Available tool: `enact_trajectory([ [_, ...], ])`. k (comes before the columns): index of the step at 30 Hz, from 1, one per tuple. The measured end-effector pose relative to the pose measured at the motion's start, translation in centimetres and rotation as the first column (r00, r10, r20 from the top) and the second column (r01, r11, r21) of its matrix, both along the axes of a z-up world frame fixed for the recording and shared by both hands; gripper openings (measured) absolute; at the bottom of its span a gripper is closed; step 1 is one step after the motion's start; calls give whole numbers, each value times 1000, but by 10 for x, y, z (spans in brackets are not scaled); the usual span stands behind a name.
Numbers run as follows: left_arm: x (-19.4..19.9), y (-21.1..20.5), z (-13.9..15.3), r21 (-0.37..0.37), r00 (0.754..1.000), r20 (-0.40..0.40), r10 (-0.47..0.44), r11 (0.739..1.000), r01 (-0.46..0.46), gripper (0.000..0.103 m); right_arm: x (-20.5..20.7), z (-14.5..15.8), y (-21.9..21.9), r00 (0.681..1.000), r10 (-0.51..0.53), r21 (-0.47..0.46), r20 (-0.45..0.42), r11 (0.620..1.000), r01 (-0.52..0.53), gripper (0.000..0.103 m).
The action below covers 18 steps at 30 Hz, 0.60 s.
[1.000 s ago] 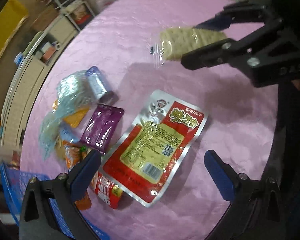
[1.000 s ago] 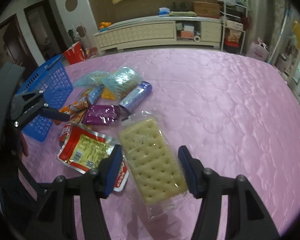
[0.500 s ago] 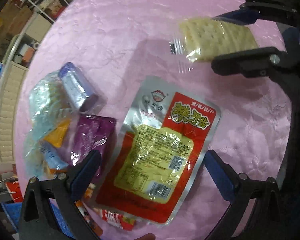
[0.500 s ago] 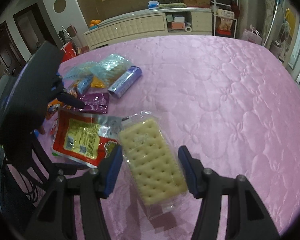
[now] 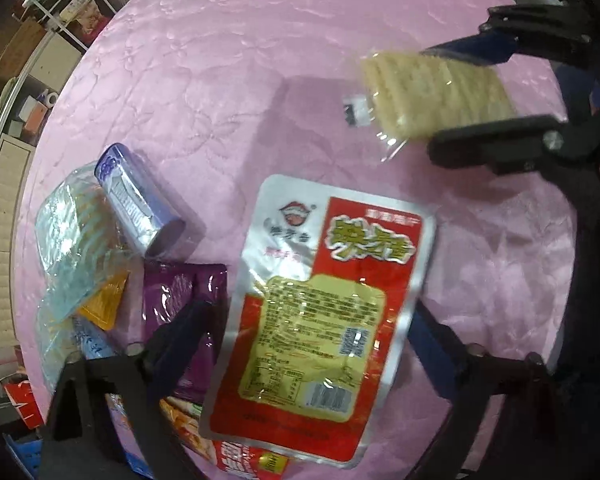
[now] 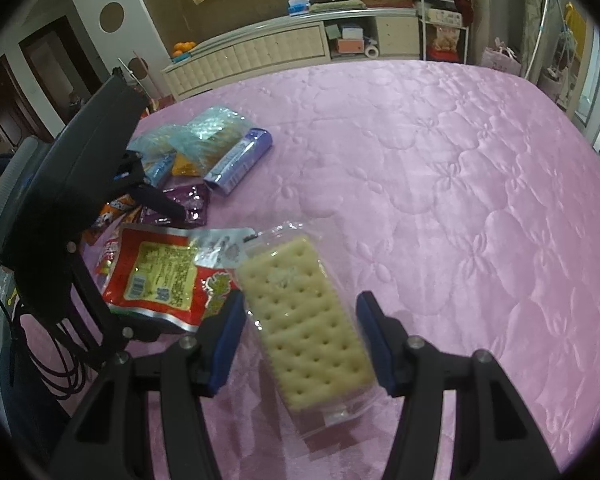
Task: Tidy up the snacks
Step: 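Lift the cracker pack with the right tool while the left tool grasps the red sausage pack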
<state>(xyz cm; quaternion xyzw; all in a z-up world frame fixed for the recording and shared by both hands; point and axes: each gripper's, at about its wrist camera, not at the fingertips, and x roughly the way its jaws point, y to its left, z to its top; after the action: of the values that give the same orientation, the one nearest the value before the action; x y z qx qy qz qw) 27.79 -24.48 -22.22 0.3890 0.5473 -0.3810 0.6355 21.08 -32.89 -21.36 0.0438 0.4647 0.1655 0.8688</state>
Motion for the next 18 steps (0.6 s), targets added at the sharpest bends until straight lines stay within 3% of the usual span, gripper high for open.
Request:
enact_trajectory([
  [1,0,0,3,-13,1000,-18,10,1000,-10,75,0,0,1,1000,0,0,2,1000,0,62],
  [4,4,2,3,-36,997,-31,68,997,-69,72,-1,0,3,1000,2,-5,-1,1000,-2,62],
  [6,10,4,5,-59,993,-29,112,992,-114,65,-2,-1,5,1000,2,-16,-6,1000,-2,62],
  [12,16,2,8,-85,986,4,167,982,-166,63,-5,2,9,1000,-1,-36,-3,999,1,62],
  [13,14,3,10,-99,985,11,175,980,-173,60,-4,3,9,1000,-5,-37,-3,999,5,62],
  [15,15,5,21,-149,981,-2,194,970,-192,42,-6,7,8,1000,-18,-35,-4,999,18,62],
  [18,19,5,28,-140,977,27,212,968,-206,39,-9,14,11,1000,-19,-38,0,999,19,62],
])
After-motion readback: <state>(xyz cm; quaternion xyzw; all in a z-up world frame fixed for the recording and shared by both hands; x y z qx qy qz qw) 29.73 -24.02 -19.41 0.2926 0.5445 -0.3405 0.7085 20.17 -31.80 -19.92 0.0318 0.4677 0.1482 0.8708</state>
